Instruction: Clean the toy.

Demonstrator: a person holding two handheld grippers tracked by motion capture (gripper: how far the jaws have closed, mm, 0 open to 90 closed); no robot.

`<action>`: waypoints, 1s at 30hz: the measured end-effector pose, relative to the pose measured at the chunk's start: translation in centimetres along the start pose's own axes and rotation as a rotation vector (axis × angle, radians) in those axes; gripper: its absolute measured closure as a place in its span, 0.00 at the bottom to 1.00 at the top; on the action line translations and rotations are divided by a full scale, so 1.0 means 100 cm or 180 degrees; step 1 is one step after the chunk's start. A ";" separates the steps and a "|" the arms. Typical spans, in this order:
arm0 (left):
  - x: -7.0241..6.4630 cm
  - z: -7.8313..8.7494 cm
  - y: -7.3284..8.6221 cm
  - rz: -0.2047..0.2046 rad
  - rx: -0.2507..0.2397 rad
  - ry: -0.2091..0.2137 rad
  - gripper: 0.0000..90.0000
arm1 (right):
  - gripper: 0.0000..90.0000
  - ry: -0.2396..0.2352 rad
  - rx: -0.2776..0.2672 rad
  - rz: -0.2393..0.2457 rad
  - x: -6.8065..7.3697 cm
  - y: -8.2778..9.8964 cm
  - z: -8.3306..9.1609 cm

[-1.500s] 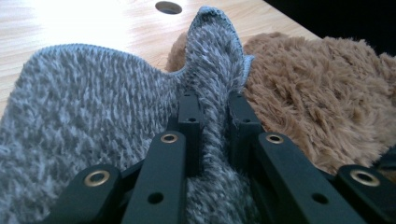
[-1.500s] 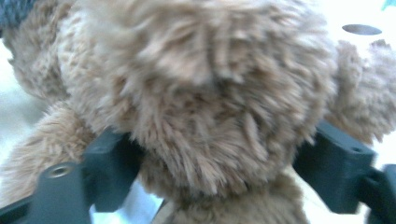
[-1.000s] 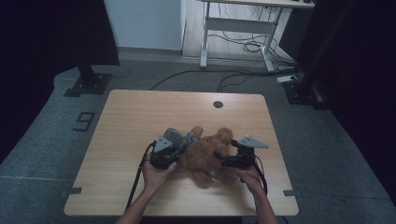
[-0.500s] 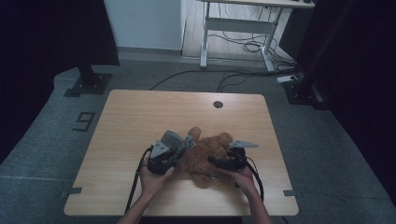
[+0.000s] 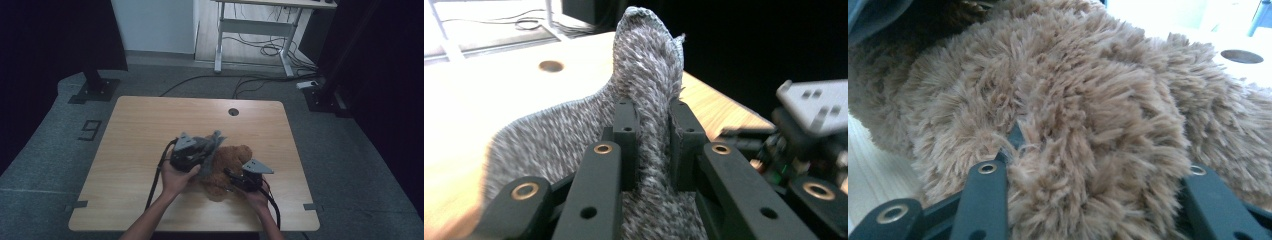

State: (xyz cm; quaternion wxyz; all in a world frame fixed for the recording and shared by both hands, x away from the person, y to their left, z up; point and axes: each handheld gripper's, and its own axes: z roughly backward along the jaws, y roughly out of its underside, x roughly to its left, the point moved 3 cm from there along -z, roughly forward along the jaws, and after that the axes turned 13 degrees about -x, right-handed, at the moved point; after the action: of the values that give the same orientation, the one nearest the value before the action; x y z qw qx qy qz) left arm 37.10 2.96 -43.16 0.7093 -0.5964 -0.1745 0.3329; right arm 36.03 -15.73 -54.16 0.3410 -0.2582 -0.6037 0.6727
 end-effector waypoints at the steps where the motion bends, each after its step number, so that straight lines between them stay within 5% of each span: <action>1: -0.006 -0.011 -0.002 -0.0016 0.0063 0.0029 0.85 | 0.59 0.0002 -0.0001 0.0010 0.000 0.000 0.000; 5: -0.023 -0.054 0.005 0.0002 0.0358 0.0085 0.85 | 0.59 0.0012 -0.0034 0.0053 0.002 -0.001 0.000; 9: -0.032 -0.078 0.028 -0.0170 0.0593 0.0022 0.84 | 0.59 0.0043 -0.0064 0.0213 0.006 0.000 0.002; 14: -0.023 -0.068 0.032 0.0009 0.0501 0.0039 0.86 | 0.60 0.0083 -0.0108 0.0333 0.009 0.002 0.003; 20: -0.011 -0.049 0.034 -0.0004 0.0485 -0.0002 0.86 | 0.60 0.0087 -0.0099 0.0337 0.009 0.002 0.003; 24: 0.004 -0.033 0.037 -0.0061 0.0493 -0.0148 0.86 | 0.60 0.0072 -0.0094 0.0294 0.007 0.002 0.003; 27: 0.022 -0.016 0.041 -0.0236 0.0531 -0.0334 0.86 | 0.60 0.0077 -0.0112 0.0282 0.008 0.002 0.004; 30: 0.042 0.004 0.042 -0.0164 0.0503 -0.0421 0.87 | 0.60 0.0067 -0.0125 0.0270 0.008 0.001 0.004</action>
State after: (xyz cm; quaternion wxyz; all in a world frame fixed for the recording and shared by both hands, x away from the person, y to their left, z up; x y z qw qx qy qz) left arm 38.72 6.41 -47.75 0.7493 -0.5106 -0.2094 0.3659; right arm 35.16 -15.39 -54.17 0.3134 -0.2972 -0.6017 0.6719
